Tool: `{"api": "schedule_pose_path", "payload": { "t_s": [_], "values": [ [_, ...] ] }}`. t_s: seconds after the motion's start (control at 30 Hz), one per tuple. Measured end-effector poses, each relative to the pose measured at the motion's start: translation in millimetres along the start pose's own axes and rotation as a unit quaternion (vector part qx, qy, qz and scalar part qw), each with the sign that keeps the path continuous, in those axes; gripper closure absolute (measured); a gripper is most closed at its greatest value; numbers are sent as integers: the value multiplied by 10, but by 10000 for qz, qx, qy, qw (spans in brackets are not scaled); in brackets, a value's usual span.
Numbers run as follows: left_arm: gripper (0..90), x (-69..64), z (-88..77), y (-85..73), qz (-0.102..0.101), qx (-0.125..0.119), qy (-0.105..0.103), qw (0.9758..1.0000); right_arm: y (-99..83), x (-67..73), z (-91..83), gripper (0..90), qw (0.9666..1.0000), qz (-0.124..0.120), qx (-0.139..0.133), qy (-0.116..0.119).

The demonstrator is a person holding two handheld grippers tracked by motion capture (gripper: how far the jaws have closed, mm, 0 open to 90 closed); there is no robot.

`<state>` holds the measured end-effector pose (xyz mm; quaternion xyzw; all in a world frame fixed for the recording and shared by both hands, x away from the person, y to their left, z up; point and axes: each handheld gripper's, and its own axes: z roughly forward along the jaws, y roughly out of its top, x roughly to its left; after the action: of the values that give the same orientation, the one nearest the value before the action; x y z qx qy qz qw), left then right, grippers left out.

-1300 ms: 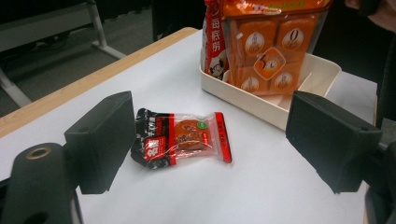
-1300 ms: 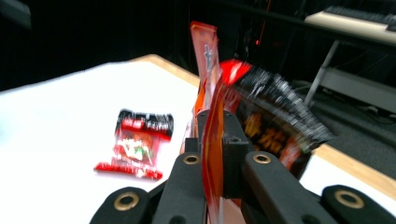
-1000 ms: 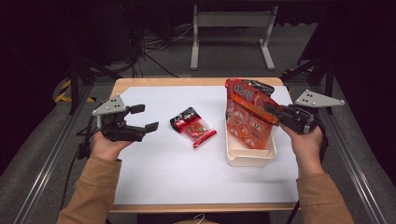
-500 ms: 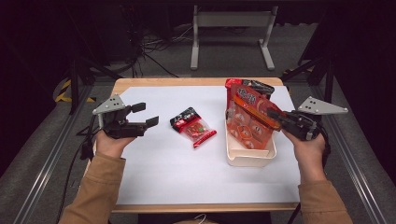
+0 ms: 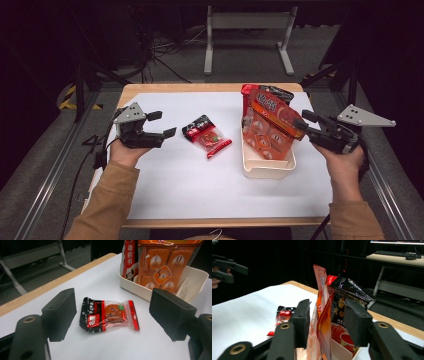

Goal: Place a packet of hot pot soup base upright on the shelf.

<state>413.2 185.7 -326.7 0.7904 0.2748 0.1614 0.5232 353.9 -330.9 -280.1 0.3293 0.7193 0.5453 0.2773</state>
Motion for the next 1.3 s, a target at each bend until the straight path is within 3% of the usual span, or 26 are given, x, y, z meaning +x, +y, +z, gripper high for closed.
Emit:
{"api": "schedule_pose_path", "payload": {
  "t_s": [0.23,0.4,0.6,0.73,0.9,1.03,1.1,1.3],
  "values": [
    [163,63,42,-24,-266,119,-14,9996,-5,-25,-211,464,9999,50,-69,-124],
    [143,81,56,-30,-173,155,72,9997,-26,-47,-314,444,9996,30,-51,-287],
    [185,85,77,-49,-86,184,118,9997,-75,-84,-444,420,9973,24,51,-737],
    [168,107,107,-64,-157,290,133,9994,-165,-135,-445,399,9960,37,157,-877],
    [156,151,136,-85,-397,393,176,9983,-304,-195,-383,367,9956,85,225,-901],
    [139,188,154,-95,-369,400,203,9983,-360,-221,-351,355,9949,109,340,-944],
    [122,205,187,-106,-483,384,145,9980,-380,-236,-342,347,9945,130,400,-964],
    [88,271,352,-124,-483,559,-152,9972,-434,-262,-314,338,9942,191,476,-945]
  ]
}}
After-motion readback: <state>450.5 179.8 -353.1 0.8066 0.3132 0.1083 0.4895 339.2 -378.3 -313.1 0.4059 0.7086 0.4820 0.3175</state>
